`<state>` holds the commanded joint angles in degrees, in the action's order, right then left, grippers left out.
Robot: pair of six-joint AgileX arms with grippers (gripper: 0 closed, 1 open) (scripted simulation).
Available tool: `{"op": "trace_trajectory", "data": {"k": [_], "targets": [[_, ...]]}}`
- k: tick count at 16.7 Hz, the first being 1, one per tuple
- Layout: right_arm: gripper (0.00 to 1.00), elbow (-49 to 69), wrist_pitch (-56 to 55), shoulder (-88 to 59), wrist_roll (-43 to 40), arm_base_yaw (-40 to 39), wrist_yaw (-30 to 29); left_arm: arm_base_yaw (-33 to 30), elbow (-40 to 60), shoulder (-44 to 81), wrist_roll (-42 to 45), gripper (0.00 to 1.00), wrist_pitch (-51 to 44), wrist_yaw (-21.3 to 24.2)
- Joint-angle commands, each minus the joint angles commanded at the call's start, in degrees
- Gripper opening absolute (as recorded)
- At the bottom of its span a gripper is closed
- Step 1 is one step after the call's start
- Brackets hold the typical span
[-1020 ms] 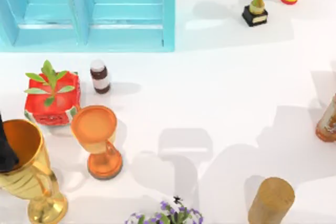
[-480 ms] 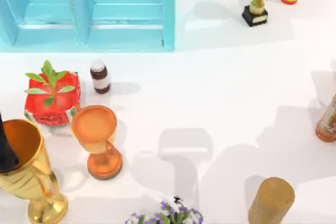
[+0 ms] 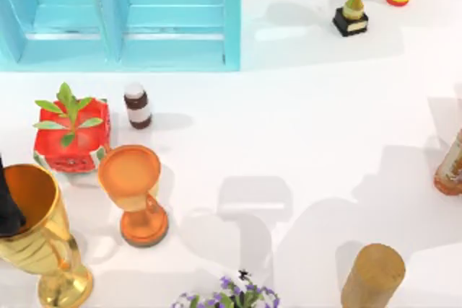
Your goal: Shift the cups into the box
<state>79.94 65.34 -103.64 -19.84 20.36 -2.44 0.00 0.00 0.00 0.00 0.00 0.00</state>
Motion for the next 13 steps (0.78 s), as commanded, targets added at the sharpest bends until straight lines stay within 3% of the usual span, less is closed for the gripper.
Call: {"op": "trace_trajectory", "data": {"k": [8,13], "targets": [[1.00,0.2,0.2,0.1,0.0,-0.1,0.0,0.0,0.0,0.0,0.0,1.00,0.0,0.0],[1.00,9.2,8.4,-0.4,0.0,0.2,-0.3,0.0,0.0,0.0,0.0,1.00,0.0,0.0]]}}
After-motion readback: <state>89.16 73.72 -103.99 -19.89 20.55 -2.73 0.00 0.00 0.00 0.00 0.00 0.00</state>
